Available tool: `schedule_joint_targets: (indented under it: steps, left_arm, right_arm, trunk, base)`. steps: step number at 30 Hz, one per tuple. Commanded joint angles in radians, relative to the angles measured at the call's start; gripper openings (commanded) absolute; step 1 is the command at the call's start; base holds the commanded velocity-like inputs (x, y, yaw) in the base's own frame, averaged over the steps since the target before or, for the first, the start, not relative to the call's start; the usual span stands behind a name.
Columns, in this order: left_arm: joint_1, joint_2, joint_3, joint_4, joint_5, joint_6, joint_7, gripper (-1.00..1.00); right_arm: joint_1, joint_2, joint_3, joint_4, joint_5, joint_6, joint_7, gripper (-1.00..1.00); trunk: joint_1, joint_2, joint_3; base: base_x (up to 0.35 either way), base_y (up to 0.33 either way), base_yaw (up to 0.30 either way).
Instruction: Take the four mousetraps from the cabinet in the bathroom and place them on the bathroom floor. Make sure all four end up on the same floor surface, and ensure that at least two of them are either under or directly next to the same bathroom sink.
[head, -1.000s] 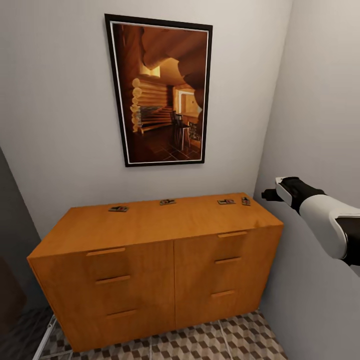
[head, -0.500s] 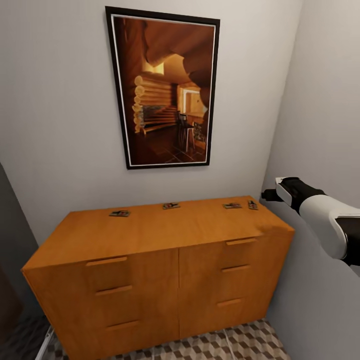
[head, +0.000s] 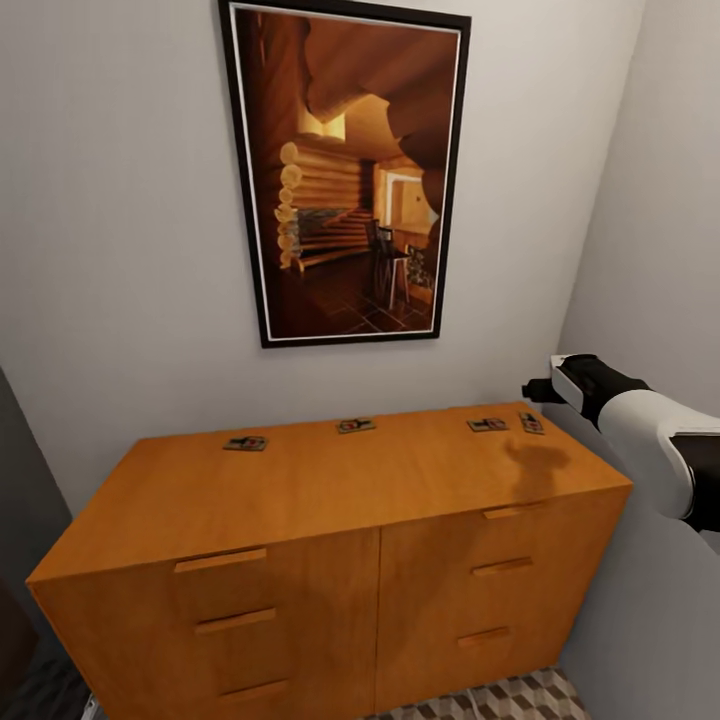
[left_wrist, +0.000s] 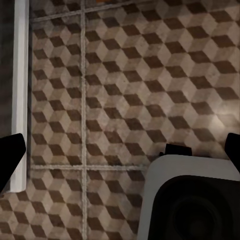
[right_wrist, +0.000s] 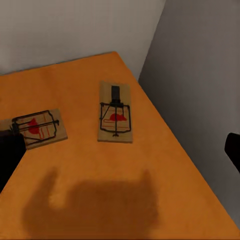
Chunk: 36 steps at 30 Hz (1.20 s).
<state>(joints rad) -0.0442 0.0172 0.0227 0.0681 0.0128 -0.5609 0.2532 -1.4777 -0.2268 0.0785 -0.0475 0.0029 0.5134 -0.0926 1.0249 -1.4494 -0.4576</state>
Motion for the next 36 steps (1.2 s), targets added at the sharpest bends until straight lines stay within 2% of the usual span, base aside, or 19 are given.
schedule_joint_targets:
  steps: [1, 14, 21, 36]
  left_arm:
    - [-0.002, 0.000, 0.002, 0.004, 0.001, -0.007, 0.000, 1.00]
    - [-0.002, 0.000, 0.002, 0.004, 0.001, -0.007, 0.000, 1.00]
    - [-0.002, 0.000, 0.002, 0.004, 0.001, -0.007, 0.000, 1.00]
    - [-0.002, 0.000, 0.002, 0.004, 0.001, -0.007, 0.000, 1.00]
  right_arm:
    - [0.000, 0.000, 0.008, -0.002, 0.000, 0.007, 0.000, 1.00]
    - [0.003, 0.002, 0.008, 0.012, 0.000, 0.003, 0.001, 1.00]
    - [0.007, 0.003, 0.007, 0.023, 0.000, -0.037, 0.001, 1.00]
    - [0.071, 0.001, 0.007, 0.026, 0.000, -0.079, 0.001, 1.00]
  trunk:
    - [0.000, -0.001, -0.001]
    - [0.000, -0.001, -0.001]
    - [0.000, -0.001, -0.001]
    - [0.000, -0.001, -0.001]
  base:
    - [0.052, 0.031, 0.000]
    - [0.015, 0.009, 0.000]
    - [0.001, 0.000, 0.000]
    - [0.000, 0.000, 0.000]
